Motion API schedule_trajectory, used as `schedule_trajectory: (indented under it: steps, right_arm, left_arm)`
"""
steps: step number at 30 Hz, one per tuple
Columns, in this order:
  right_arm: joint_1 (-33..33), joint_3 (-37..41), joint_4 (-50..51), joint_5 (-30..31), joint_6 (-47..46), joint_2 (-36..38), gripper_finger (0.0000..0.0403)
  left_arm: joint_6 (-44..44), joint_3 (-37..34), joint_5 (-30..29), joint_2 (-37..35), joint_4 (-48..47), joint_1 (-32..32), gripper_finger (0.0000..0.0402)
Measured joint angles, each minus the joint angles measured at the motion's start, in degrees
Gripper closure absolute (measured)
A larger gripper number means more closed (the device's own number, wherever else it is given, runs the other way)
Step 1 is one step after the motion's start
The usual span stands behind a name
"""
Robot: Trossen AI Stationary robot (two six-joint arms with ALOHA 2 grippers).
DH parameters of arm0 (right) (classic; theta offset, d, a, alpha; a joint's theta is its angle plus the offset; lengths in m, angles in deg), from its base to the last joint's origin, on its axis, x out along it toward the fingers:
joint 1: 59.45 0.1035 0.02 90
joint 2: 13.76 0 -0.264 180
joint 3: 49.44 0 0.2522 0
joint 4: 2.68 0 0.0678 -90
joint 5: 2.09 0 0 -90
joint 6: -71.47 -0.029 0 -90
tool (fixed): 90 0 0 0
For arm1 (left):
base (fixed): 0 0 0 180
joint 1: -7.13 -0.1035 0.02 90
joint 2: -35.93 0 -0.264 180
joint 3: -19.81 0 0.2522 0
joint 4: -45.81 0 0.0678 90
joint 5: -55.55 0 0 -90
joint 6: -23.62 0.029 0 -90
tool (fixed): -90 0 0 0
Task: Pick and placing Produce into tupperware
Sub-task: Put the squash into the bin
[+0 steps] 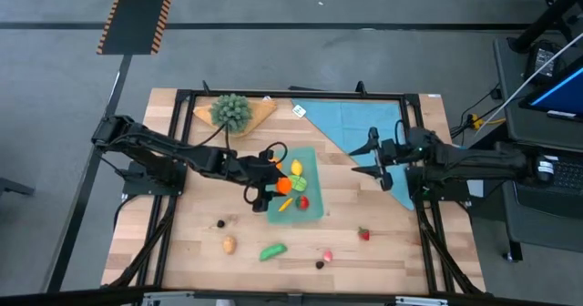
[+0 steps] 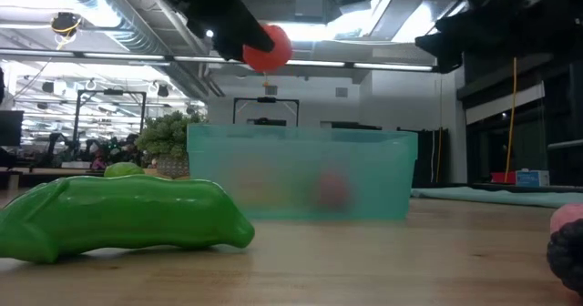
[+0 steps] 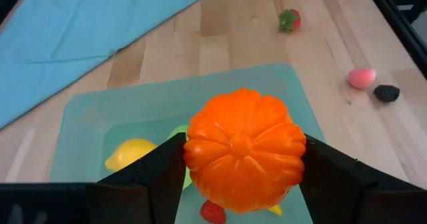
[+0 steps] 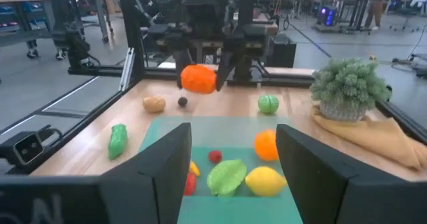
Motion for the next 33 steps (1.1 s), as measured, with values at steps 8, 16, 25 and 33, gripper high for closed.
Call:
schedule_trajectory:
  steps: [8,16,25,33]
  right_arm:
    - [0.0,0.0,6.7,0.02,-0.37,2.11,0.0182]
    - [0.0,0.0,8.26,0.02,-0.57,2.11,0.0182]
    - [0.0,0.0,9.08,0.04,-0.54,2.11,0.0182]
    - [0.0,0.0,9.1,0.05,-0.5,2.11,0.0182]
  left_arm:
    - [-3.76,0.0,3.73,0.0,-5.04,-3.97,0.0165]
    - [-4.17,0.63,6.97,0.0,-10.86,-8.81,0.0165]
    - [-4.13,1.74,7.98,0.25,-14.41,-10.16,0.0165]
    - [-3.93,1.81,8.09,4.7,-12.45,-10.16,0.0165]
